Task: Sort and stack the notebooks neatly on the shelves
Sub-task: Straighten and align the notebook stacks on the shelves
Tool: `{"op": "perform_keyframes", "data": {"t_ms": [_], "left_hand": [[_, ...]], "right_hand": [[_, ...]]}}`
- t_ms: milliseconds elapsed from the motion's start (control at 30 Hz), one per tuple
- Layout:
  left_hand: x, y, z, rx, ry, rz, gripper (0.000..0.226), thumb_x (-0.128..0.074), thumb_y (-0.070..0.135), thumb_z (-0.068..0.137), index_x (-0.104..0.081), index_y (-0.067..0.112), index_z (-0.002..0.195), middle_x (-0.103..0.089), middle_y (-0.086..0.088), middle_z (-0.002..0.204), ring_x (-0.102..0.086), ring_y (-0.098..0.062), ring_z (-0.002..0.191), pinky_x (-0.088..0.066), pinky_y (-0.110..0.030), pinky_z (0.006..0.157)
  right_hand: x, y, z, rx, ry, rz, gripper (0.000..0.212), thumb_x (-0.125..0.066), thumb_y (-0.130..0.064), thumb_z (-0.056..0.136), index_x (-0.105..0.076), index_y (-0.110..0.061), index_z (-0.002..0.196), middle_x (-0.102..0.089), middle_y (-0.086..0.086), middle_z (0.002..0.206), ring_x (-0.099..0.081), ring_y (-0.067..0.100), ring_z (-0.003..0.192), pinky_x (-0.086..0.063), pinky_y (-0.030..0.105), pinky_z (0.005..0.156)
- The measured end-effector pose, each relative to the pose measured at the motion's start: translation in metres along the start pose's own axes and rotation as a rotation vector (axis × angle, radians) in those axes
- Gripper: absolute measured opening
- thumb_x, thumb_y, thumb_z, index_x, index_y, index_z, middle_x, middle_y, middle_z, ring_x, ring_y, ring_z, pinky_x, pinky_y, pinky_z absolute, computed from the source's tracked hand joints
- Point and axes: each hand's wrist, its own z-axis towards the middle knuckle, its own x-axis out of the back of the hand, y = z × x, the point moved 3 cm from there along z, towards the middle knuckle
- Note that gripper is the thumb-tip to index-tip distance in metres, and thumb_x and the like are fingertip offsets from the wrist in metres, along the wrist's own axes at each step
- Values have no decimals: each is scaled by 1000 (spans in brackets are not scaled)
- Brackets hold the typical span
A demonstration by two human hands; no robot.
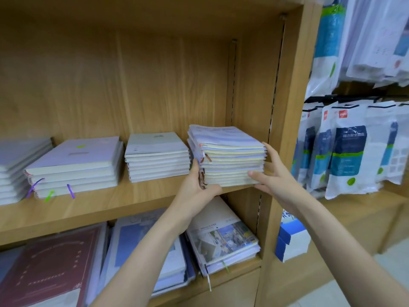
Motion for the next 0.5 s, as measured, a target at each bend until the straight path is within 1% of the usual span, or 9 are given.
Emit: {"op": "perform_keyframes", "data": {"t_ms": [100, 167, 200, 300, 333, 400, 433, 467, 500], "left_hand": [[-13, 1, -6, 25, -6, 6, 90, -64, 7, 75, -16, 25, 149, -49, 14, 137, -51, 3, 118, -41, -16, 97], [-28, -1, -11, 49, -13, 29, 105, -65, 19, 67, 0, 29, 149, -32, 17, 145, -39, 2, 129, -33, -20, 103], [-36, -1, -11, 56, -14, 36, 108, -63, 22, 64, 5, 29, 148, -29, 21, 143, -34, 3, 131, -30, -20, 102], [-40, -1, -10, 51, -5, 48, 104, -63, 27, 66, 0, 30, 149, -39, 27, 132, -40, 4, 125, -33, -21, 101], [-34, 1, -8, 36, 10, 69, 98, -64, 27, 69, -9, 29, 150, -44, 27, 131, -43, 5, 123, -35, -23, 103], [-17, 9, -2, -37, 96, 80, 71, -64, 18, 80, -32, 25, 143, -51, 26, 128, -47, 11, 116, -36, -22, 105], [-6, 12, 3, -68, 159, 72, 62, -60, 9, 86, -36, 24, 141, -48, 27, 129, -46, 16, 114, -35, -17, 104], [5, 12, 8, -74, 219, 86, 62, -55, 3, 89, -33, 22, 143, -42, 27, 132, -42, 17, 116, -33, -14, 103], [11, 12, 14, -82, 242, 133, 64, -51, 1, 90, -26, 19, 146, -35, 23, 138, -36, 12, 124, -29, -16, 106]], "right_hand": [[8, -1, 2, -21, 46, 47, 77, -67, -5, 84, -28, -38, 141, -55, -1, 125, -56, 18, 115, -49, 43, 96], [17, -4, 3, -32, 48, 76, 72, -65, -1, 84, -33, -35, 139, -57, 2, 125, -58, 19, 112, -52, 40, 91], [22, -5, 3, -39, 37, 91, 69, -64, 0, 84, -36, -34, 138, -58, 3, 124, -59, 18, 111, -55, 35, 87], [32, -10, -1, -74, -2, 130, 61, -61, 0, 86, -40, -35, 132, -59, 2, 125, -61, 14, 107, -56, 28, 80], [35, -11, -3, -79, 11, 85, 60, -62, -4, 86, -39, -34, 133, -57, 2, 129, -60, 13, 108, -54, 28, 83], [43, -21, -9, -34, 134, -186, 62, -65, -18, 86, -36, -28, 139, -47, -2, 138, -50, 12, 119, -42, 27, 92], [43, -30, -12, 30, 217, -351, 62, -65, -25, 86, -35, -25, 141, -43, -3, 141, -43, 10, 124, -35, 25, 95], [38, -42, -15, 132, 274, -475, 61, -65, -29, 86, -37, -24, 140, -42, -5, 140, -38, 7, 125, -30, 22, 97], [26, -55, -17, 253, 299, -539, 56, -65, -30, 86, -42, -24, 137, -43, -6, 138, -38, 3, 123, -28, 19, 97]]}}
